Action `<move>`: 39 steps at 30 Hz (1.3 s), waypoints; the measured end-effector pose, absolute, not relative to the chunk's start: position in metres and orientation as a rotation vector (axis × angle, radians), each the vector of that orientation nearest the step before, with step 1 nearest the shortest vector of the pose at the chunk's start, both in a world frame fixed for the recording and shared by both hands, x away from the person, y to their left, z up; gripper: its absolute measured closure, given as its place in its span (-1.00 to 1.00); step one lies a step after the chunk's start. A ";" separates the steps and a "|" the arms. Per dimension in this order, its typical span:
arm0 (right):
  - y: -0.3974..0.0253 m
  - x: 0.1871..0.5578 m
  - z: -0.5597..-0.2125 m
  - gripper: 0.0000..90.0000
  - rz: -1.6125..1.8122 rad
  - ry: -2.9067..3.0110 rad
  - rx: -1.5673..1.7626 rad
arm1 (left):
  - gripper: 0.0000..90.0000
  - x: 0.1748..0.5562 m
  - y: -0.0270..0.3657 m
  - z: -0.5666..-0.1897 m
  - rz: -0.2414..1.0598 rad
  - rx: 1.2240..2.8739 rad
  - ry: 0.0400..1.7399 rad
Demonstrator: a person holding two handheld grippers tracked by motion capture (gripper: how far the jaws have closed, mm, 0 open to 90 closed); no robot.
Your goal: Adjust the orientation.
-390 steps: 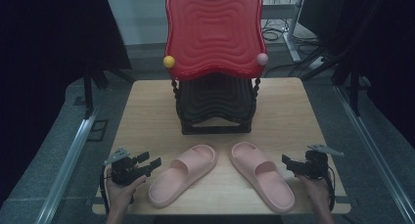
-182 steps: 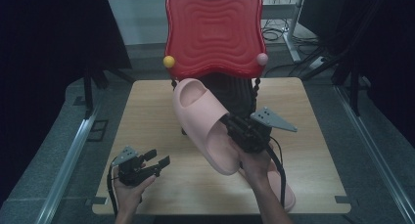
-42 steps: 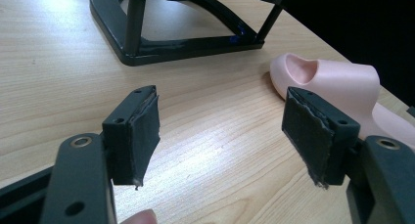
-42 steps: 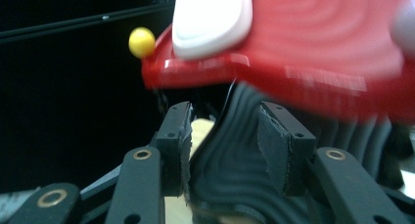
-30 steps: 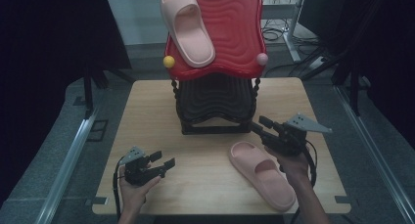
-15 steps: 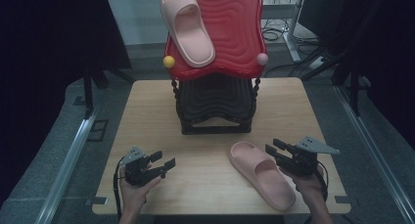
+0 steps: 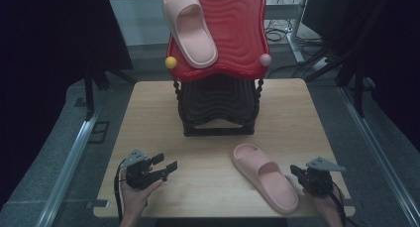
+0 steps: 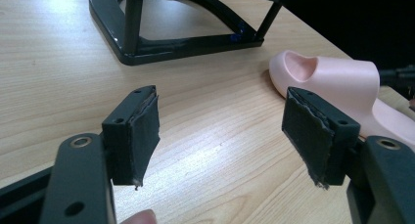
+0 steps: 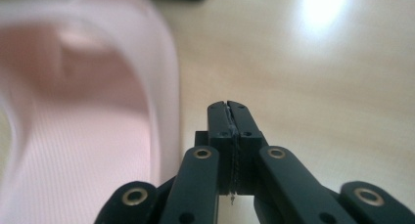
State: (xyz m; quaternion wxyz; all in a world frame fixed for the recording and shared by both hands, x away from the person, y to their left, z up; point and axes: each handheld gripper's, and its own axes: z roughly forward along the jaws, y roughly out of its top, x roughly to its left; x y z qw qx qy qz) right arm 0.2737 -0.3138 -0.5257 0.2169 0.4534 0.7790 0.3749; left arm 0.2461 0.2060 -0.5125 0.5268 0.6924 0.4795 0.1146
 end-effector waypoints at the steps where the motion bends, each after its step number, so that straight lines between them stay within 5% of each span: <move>1: -0.313 0.270 -0.530 0.99 1.019 2.170 1.246 | -0.33 0.246 0.206 -0.513 0.272 1.656 1.147; 28: -0.199 0.226 -0.547 0.99 1.104 2.534 0.876 | -0.34 0.245 0.209 -0.509 0.267 1.651 1.145; 35: -0.220 0.228 -0.540 0.98 1.154 2.463 0.946 | -0.34 0.245 0.212 -0.509 0.264 1.646 1.143; 39: -0.256 0.239 -0.539 0.39 1.193 2.303 1.109 | -0.33 0.244 0.210 -0.509 0.264 1.654 1.139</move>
